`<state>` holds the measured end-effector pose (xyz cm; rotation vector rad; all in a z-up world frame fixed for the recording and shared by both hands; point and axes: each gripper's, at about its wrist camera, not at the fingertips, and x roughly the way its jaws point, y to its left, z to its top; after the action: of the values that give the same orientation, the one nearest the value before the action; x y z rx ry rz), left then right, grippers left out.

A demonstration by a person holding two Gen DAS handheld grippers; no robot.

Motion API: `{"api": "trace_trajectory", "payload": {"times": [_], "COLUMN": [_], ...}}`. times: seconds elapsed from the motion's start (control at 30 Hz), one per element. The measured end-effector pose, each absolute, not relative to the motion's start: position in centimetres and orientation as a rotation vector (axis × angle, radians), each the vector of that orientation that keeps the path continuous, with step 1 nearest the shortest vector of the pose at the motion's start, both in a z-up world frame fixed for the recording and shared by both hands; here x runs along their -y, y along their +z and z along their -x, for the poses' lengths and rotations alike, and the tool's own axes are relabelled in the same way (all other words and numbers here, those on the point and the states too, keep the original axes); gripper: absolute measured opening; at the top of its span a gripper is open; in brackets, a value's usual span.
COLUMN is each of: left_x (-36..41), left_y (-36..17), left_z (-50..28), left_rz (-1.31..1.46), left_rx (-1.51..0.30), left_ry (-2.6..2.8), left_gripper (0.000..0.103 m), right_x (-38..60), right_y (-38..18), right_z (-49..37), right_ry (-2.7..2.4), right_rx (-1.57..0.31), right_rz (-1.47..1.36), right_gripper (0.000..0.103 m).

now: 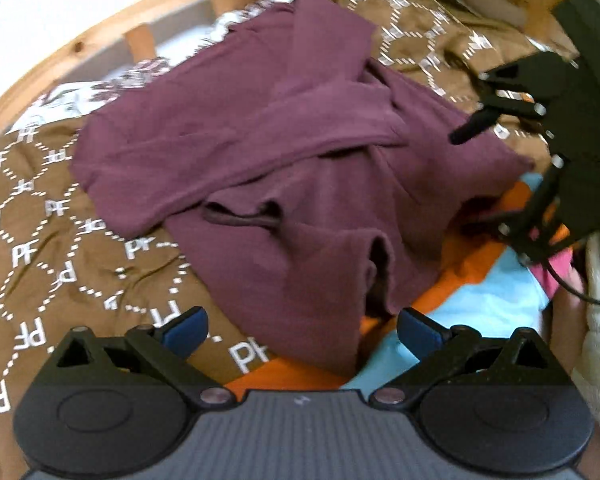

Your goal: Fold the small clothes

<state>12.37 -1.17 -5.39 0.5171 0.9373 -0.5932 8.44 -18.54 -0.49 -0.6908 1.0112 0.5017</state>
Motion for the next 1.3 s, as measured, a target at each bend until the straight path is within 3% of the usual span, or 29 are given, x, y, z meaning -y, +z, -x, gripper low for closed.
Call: {"api": "trace_trajectory", "payload": {"times": [0.13,0.2,0.3,0.57,0.8,0.87,0.9,0.93,1.0,1.2,1.23,1.3], "left_x": [2.2,2.6,2.9,2.5,2.8,2.9,3.0,3.0,2.9,0.7,0.0,-1.6], "left_y": [-6.5,-7.0,-7.7,-7.6,-8.2,-8.1,-8.0,-7.9,-7.4,-4.2,-3.6,-2.5], "left_z": [-12.6,-12.9,-13.3,-13.3,-13.6,-13.3,-13.1,-12.9,-12.4,-12.1,-12.4,-12.9], "left_rz": [-0.564,-0.587,-0.607,-0.604,-0.626,-0.636,-0.644,-0.654,-0.656,-0.508,-0.455,-0.352], "left_rx": [-0.937,-0.931,-0.955,-0.955,-0.974,-0.953,-0.940,-0.924,-0.884,-0.701,-0.682,-0.655], "left_ry": [-0.598,-0.579,-0.566,-0.554,-0.520,-0.522,-0.518,-0.511,-0.503,-0.366,-0.335,-0.293], "left_gripper": [0.102,0.098,0.095,0.091,0.079,0.070,0.056,0.035,0.011,0.007,0.007,0.007], "right_x": [18.7,19.1,19.8,23.1,26.5,26.4,26.3,26.1,25.8,25.0,24.6,23.6], "right_y": [-0.9,-0.8,-0.8,0.3,1.1,1.2,1.2,1.3,1.2,1.3,1.5,1.5], "right_z": [-8.8,-9.2,-9.8,-11.4,-12.6,-12.6,-12.6,-12.5,-12.3,-11.4,-11.0,-10.2], "right_ry": [0.522,0.521,0.515,0.441,0.365,0.364,0.363,0.361,0.359,0.368,0.378,0.388], "right_rx": [-1.032,-1.033,-1.046,-1.022,-1.001,-0.999,-0.997,-0.995,-0.989,-0.966,-0.953,-0.932], "right_rz": [0.646,0.615,0.557,0.334,0.134,0.139,0.147,0.157,0.173,0.257,0.292,0.372], "right_gripper": [0.062,0.037,0.020,0.006,0.006,0.006,0.006,0.006,0.007,0.014,0.017,0.036]}}
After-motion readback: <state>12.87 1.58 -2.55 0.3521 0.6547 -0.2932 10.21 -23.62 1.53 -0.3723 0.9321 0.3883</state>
